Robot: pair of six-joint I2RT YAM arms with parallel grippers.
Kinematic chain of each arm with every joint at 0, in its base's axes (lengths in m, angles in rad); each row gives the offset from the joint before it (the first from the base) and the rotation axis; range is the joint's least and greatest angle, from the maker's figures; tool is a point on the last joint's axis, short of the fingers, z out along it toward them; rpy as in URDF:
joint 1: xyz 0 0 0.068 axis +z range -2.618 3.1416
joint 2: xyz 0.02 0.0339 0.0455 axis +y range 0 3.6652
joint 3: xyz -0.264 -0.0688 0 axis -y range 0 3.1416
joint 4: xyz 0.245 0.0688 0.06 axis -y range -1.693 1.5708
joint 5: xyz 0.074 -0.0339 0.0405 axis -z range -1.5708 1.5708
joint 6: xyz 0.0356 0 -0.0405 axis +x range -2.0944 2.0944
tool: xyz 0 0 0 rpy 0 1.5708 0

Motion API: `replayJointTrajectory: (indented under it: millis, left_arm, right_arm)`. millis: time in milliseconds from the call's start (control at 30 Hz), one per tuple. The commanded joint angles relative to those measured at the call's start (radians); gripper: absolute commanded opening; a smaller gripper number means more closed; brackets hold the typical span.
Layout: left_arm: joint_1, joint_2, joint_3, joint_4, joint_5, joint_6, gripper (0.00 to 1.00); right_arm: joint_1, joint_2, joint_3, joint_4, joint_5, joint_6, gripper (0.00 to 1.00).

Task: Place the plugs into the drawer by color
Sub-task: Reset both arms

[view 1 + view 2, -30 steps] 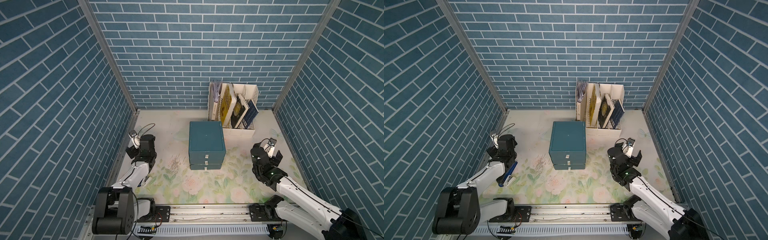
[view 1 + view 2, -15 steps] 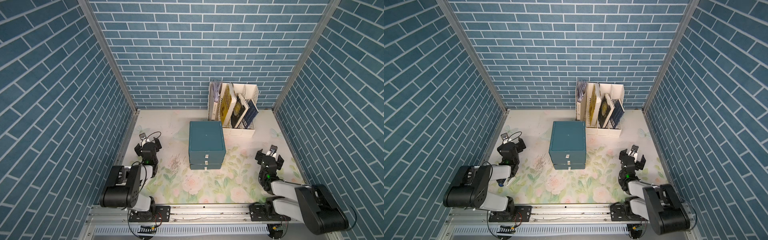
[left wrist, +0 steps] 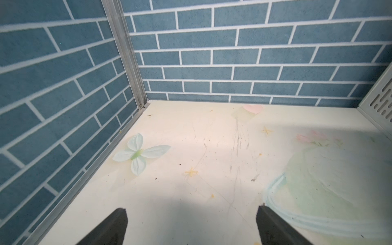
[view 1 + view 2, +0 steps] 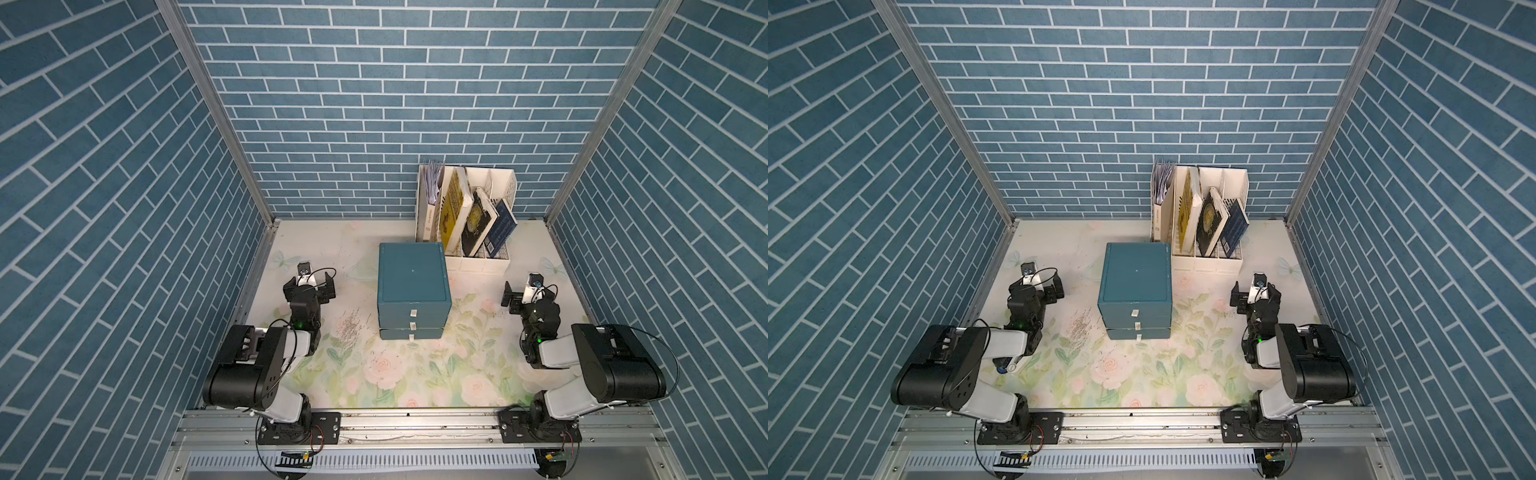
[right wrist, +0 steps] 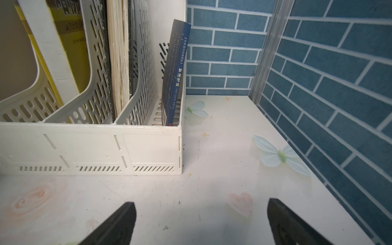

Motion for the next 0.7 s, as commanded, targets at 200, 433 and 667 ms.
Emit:
replayJointTrajectory:
  millis: [200, 433, 667]
  left_arm:
    - [0.015, 0.008, -0.14, 0.267, -0.053, -0.034, 1.0]
    - [0.004, 0.009, -0.143, 0.281, -0.069, -0.023, 1.0]
    - [0.004, 0.013, -0.143, 0.29, -0.068, -0.022, 1.0]
  right_arm:
    - [0.001, 0.001, 0.013, 0.034, -0.027, -0.022, 1.0]
    - [0.001, 0.001, 0.013, 0.035, -0.027, -0.022, 1.0]
    - [0.002, 0.0, 0.013, 0.034, -0.027, -0.022, 1.0]
